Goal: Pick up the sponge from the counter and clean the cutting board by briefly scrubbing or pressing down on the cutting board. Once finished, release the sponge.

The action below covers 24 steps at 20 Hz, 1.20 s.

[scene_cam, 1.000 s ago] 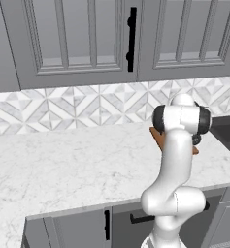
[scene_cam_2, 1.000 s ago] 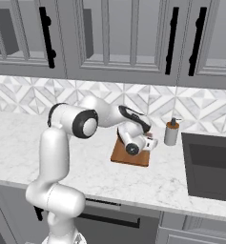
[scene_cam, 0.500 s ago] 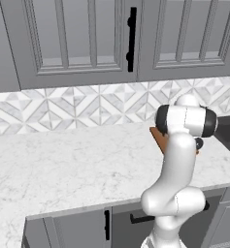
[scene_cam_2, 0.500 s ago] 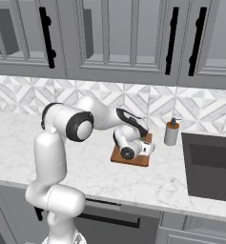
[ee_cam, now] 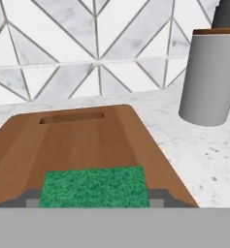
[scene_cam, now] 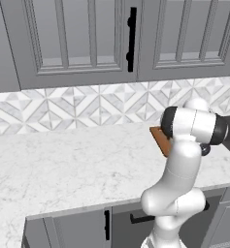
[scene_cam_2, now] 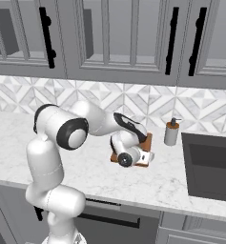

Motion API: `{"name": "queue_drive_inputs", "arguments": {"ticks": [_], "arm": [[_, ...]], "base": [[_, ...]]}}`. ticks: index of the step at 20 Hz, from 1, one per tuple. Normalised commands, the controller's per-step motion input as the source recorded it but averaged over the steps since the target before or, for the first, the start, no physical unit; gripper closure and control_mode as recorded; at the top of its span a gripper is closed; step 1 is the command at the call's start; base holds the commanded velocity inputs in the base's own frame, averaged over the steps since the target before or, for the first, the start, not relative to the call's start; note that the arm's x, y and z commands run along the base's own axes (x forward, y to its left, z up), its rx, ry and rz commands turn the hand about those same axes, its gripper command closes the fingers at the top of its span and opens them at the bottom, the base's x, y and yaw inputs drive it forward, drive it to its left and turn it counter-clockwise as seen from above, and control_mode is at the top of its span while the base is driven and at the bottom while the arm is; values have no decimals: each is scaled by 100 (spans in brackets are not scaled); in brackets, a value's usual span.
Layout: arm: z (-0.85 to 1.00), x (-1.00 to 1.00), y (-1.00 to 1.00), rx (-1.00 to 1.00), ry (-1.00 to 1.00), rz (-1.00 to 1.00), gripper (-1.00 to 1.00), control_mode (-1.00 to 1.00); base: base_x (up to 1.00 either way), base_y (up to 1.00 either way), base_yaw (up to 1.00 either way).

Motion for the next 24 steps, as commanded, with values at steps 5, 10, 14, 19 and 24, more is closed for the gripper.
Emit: {"name": "queue_drive_inputs", "arguments": {"ticks": [5, 10, 14, 19, 24], "arm": [[-33, -55, 18, 0, 1, 0, 100, -100], [-22, -17, 67, 2, 0, -5, 100, -100], [-10, 1, 78, 2, 0, -6, 100, -100], [-10, 55, 30, 0, 0, -1, 100, -100], [-2, 63, 0, 0, 1, 0, 100, -100]], "base": [[0, 0, 0], [0, 0, 0], [0, 0, 0], [0, 0, 0], [0, 0, 0]]}}
